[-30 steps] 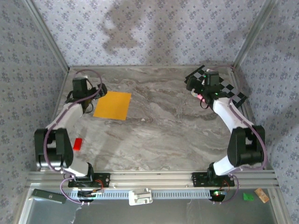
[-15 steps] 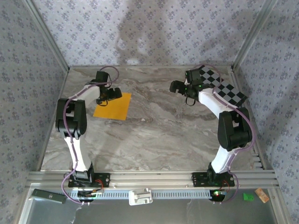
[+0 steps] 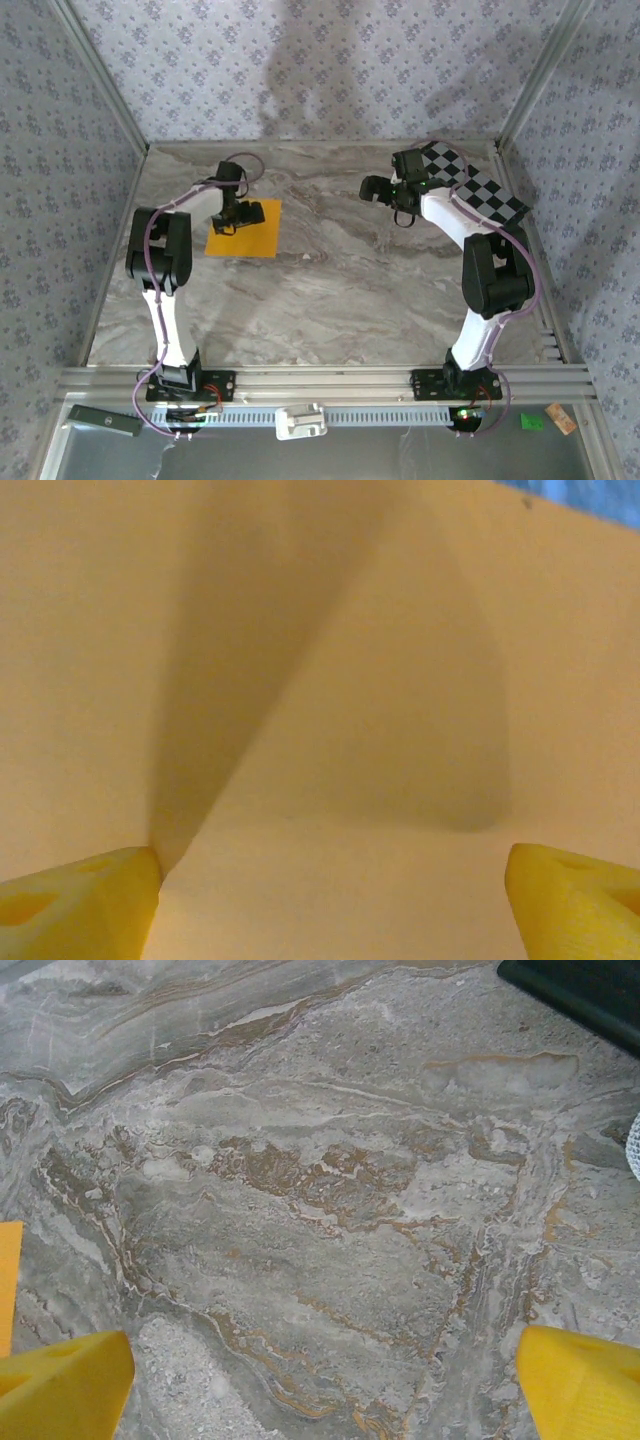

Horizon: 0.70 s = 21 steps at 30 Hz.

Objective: Fold a paper plane with a square sheet of paper (pick it up from the middle)
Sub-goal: Move the square sheet of paper to the center of the table.

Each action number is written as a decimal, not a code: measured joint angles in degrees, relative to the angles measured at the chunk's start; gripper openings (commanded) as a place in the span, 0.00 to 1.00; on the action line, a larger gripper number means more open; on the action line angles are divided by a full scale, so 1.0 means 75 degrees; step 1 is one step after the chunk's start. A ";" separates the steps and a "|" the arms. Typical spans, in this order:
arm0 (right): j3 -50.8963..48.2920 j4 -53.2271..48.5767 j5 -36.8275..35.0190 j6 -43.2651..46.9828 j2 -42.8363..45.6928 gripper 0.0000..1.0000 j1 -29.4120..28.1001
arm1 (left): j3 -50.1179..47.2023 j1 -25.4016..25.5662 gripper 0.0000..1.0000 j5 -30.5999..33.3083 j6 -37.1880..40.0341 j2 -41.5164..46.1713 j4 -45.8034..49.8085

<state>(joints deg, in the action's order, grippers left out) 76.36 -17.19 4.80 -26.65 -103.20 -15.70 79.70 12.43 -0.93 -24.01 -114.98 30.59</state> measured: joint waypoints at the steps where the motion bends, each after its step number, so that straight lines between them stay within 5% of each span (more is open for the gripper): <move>1: 0.0000 0.0000 0.0006 0.0000 -0.0009 1.00 -0.0009 | -0.0125 0.0114 0.89 0.0023 -0.0015 0.0090 0.0029; 14: 0.0012 0.0009 0.0082 -0.0087 -0.0230 1.00 -0.0076 | -0.1014 0.2771 0.89 -0.0166 -0.1099 0.0880 0.0764; 21: -0.0227 0.0058 0.0358 -0.0425 -0.0210 1.00 -0.0076 | -0.0245 0.2681 1.00 -0.0236 -0.1107 0.1093 0.1754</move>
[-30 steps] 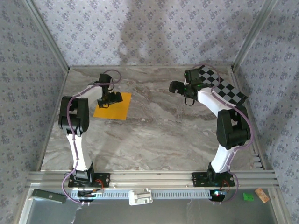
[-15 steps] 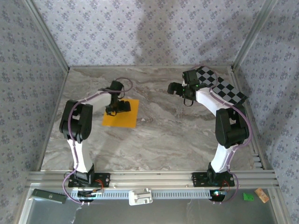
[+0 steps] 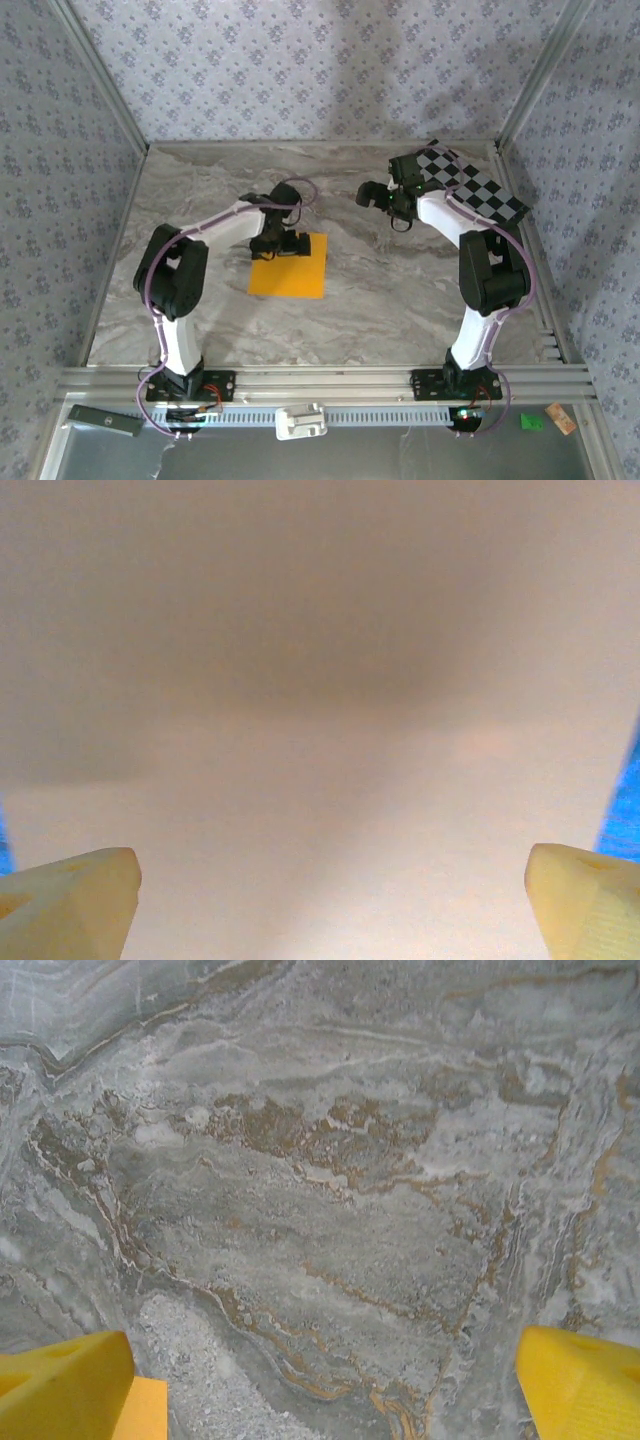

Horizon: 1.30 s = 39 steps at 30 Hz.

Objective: Fold a paper plane with a square sheet of paper (pick it up from the middle)
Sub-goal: Move the square sheet of paper to the center of the table, then first fold the square sheet of paper in half at the center of the table.

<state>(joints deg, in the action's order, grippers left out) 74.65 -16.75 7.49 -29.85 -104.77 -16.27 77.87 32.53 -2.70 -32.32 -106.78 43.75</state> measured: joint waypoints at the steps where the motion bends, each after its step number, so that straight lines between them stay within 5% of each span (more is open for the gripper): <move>1: -0.0017 -0.0017 0.0023 -0.0061 0.0000 1.00 0.0000 | 0.0146 -0.0038 1.00 0.0029 0.0012 0.0035 0.0079; 39: 0.0128 -0.0149 0.0924 -0.0568 -0.0306 1.00 -0.0003 | 0.1513 0.0431 0.89 0.0513 -0.0697 -0.1807 0.1224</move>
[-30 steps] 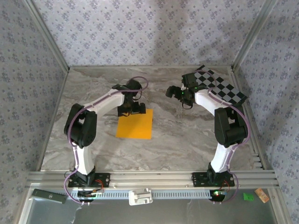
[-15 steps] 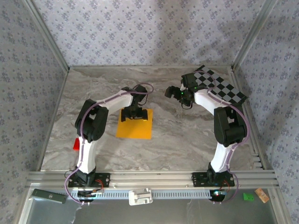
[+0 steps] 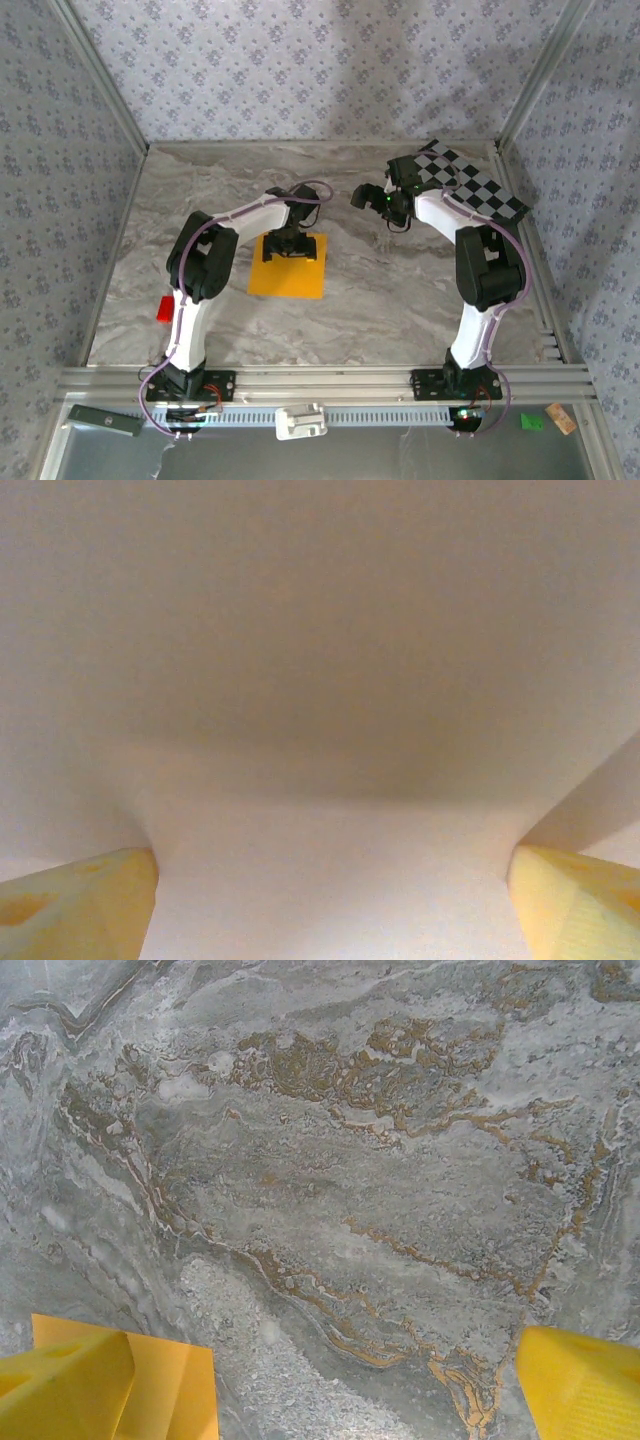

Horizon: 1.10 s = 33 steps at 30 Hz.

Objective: Fold a paper plane with a square sheet of paper (pick it up from the middle)
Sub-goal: First fold the square sheet of paper in half at the center of the table.

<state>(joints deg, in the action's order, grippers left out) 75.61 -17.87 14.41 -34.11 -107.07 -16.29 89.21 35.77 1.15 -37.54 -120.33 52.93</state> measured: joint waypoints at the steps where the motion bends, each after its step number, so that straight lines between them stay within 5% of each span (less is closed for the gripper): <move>1: 0.0000 -0.0003 0.0003 0.0000 -0.0012 1.00 0.0000 | -0.0026 -0.0003 0.89 -0.0029 0.0003 0.0000 -0.0035; 20: 0.0227 -0.0058 0.0003 -0.0032 -0.0119 1.00 -0.0050 | -0.0446 -0.0169 0.80 -0.0149 0.0000 0.0259 -0.0431; 27: 0.0268 -0.0087 0.0006 -0.0087 -0.0134 1.00 -0.0050 | -0.0519 -0.0248 0.50 -0.0289 0.0023 0.0361 -0.0452; 33: 0.0265 -0.0044 0.0090 -0.0245 -0.0131 1.00 -0.0047 | -0.0801 -0.0385 0.31 -0.1291 0.0044 0.0845 -0.1061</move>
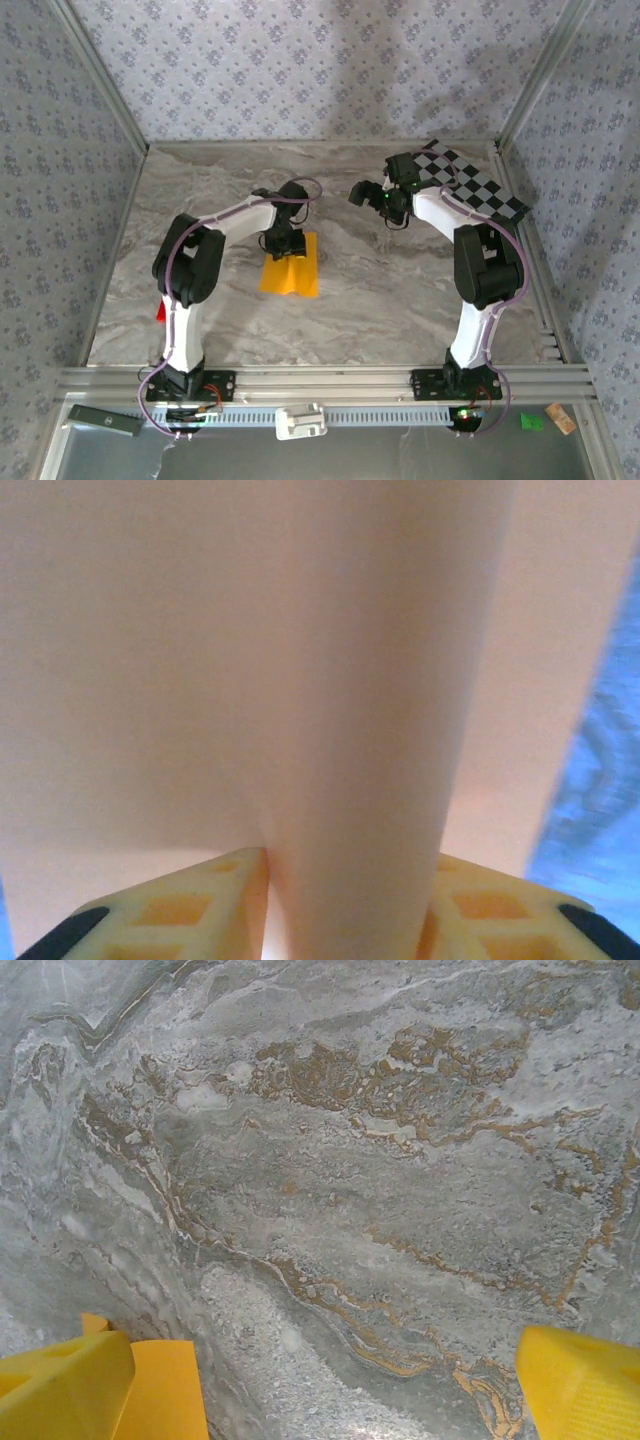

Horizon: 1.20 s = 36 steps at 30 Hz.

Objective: Fold a paper plane with a square sheet of paper (pick it up from the middle)
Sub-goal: First fold the square sheet of paper in half at the center of the table, then hold the square sheet of paper at the center of the table.

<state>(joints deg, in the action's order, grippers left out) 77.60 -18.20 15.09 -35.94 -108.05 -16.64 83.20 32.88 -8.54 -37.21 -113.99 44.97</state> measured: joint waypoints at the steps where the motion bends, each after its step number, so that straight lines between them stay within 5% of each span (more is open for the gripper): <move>1: -0.0009 0.0050 0.0044 -0.0050 0.0000 1.00 0.0015 | -0.0012 -0.0029 0.30 -0.0227 -0.0009 0.0149 -0.0134; 9: -0.0831 0.0863 0.0592 -0.0469 0.0554 0.98 0.0277 | -0.0061 -0.0207 0.27 -0.2209 -0.0382 0.1268 -0.2092; 15: -0.1332 0.1518 0.1326 -0.0463 0.0950 0.89 0.0504 | -0.0146 -0.0338 0.27 -0.3188 -0.0921 0.0959 -0.3150; 25: -0.1862 0.1597 0.2378 -0.0050 0.0743 0.44 0.0154 | -0.0370 -0.0551 0.27 -0.3456 -0.0901 -0.0195 -0.3037; 36: -0.1443 0.1128 0.2704 0.0399 -0.0376 0.24 -0.0743 | -0.0321 -0.0644 0.26 -0.3188 -0.0020 -0.0568 -0.2171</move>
<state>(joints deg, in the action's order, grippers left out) 66.78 -9.74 35.38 -32.95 -110.87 -22.22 80.79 28.05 -32.45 -37.36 -118.26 28.69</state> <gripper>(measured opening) 0.254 0.262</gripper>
